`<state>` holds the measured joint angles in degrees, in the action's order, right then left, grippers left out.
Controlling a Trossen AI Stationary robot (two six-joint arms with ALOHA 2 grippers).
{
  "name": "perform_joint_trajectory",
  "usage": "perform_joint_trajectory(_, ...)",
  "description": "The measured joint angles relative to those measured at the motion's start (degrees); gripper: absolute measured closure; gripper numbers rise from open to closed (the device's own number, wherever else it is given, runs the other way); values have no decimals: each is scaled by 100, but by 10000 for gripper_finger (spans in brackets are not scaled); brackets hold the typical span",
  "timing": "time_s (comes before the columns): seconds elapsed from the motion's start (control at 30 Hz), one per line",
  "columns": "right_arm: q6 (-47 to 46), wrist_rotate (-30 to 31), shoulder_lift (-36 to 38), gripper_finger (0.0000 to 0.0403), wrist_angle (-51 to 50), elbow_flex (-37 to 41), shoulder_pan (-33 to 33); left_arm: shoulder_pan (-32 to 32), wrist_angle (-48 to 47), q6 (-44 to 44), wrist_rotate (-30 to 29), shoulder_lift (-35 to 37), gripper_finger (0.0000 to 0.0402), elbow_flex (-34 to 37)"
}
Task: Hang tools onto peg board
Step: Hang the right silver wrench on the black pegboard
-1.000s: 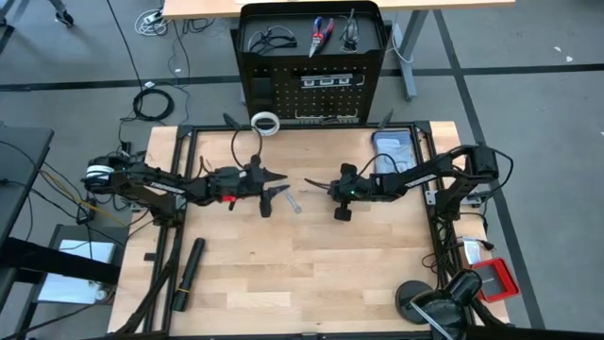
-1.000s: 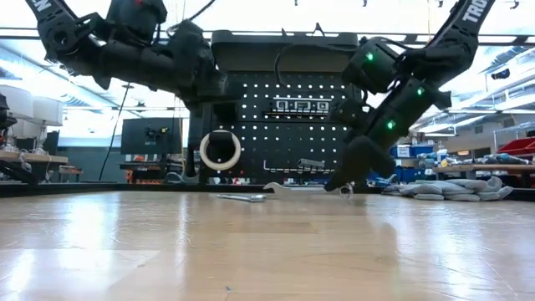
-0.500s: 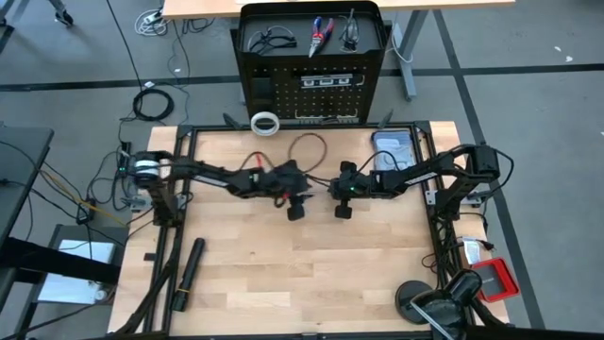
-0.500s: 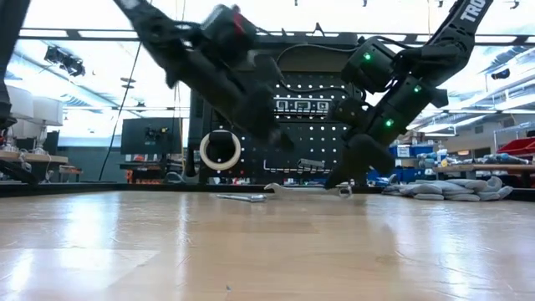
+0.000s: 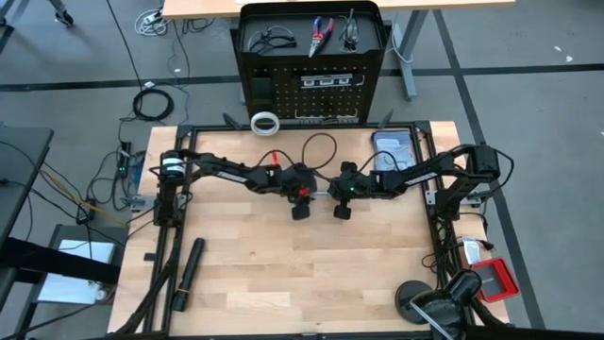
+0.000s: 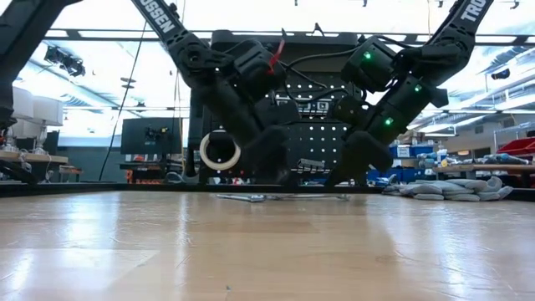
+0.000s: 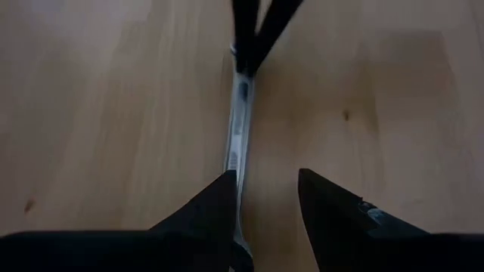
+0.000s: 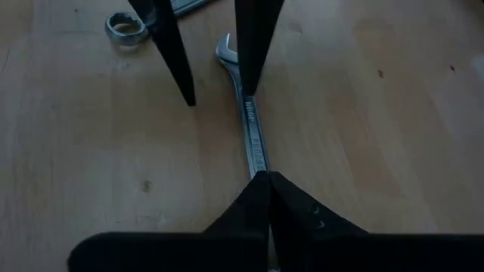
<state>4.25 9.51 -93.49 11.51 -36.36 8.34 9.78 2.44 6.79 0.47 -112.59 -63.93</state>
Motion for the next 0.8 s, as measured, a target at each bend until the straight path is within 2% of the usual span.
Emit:
perform_joint_trajectory(0.2, 27, -21, 24, 328, 11, -4, 0, 8, 647, 412, 52, -61, 254, 5)
perform_joint_trajectory(0.37, -139, -17, 242, 294, -416, 11, 0, 106, 811, 470, 203, -61, 254, 7)
perform_joint_trajectory(0.53, -240, -19, 641, 282, -506, 255, -33, 201, 926, 459, 297, -171, 254, 7)
perform_joint_trajectory(0.7, -279, -19, 975, 284, -474, 506, -33, 283, 1259, 454, 678, -504, 254, -32)
perform_joint_trajectory(0.8, -381, -19, 1123, 284, -455, 635, -33, 291, 1258, 476, 707, -748, 254, -212)
